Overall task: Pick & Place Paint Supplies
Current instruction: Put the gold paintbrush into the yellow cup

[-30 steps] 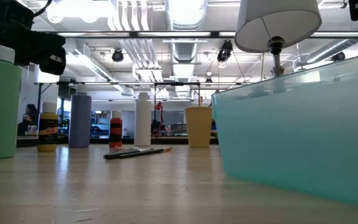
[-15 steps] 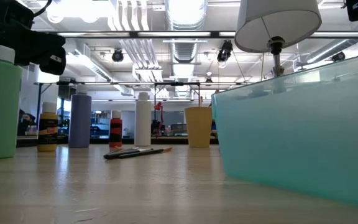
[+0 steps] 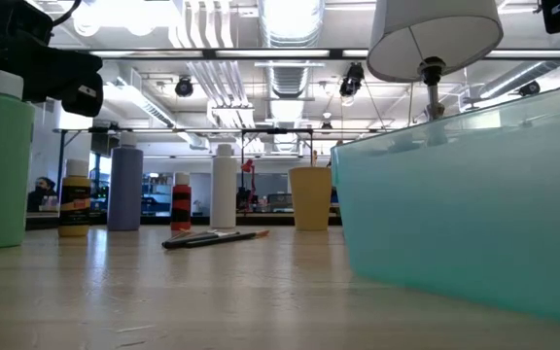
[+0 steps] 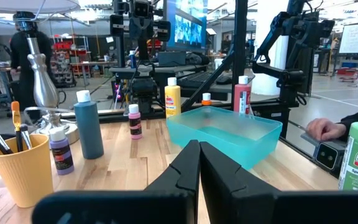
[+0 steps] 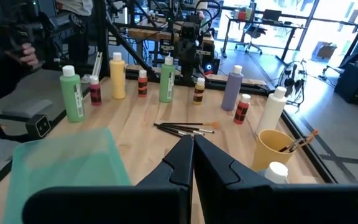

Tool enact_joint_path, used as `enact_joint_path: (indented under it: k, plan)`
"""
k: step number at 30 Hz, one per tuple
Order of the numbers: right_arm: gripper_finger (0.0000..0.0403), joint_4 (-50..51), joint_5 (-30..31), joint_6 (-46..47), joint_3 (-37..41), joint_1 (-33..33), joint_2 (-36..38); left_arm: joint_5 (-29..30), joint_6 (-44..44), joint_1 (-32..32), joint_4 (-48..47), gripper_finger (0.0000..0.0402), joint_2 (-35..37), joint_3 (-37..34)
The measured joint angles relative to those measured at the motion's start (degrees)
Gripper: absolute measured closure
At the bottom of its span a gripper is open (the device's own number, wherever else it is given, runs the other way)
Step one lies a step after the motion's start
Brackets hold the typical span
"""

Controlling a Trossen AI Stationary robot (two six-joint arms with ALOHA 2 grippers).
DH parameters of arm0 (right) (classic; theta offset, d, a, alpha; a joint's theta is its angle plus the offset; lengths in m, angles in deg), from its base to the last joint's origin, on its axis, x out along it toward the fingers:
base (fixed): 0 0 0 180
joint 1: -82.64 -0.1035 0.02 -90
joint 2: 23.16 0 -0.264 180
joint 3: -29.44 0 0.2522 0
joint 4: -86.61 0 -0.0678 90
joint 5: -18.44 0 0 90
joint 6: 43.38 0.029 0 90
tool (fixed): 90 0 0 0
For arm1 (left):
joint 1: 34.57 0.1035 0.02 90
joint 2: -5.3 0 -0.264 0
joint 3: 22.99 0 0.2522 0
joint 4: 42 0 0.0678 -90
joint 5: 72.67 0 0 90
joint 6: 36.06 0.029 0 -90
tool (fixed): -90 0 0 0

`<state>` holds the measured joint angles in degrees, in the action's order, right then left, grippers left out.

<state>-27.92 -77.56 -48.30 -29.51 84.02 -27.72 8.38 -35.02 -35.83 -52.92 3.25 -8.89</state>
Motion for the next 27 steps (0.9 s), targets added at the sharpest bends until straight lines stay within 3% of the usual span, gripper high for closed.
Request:
enact_joint_path:
  k: [14, 20, 27]
  plan:
    - [0.0394, 0.00, 0.00, 0.01, 0.00, -0.01, 0.00, 0.00, -1.98, 0.02, 17.47, 0.0388, 0.00, 0.00]
    - [0.0394, 0.00, 0.00, 0.01, -0.02, 0.00, 0.00, 0.00, 0.80, 0.00, 30.42, 0.0388, -0.02, 0.20]
    - [0.0394, 0.00, 0.01, 0.01, -0.02, 0.01, 0.00, 1.81, 6.75, 0.00, 27.88, 0.0373, -5.14, 6.32]
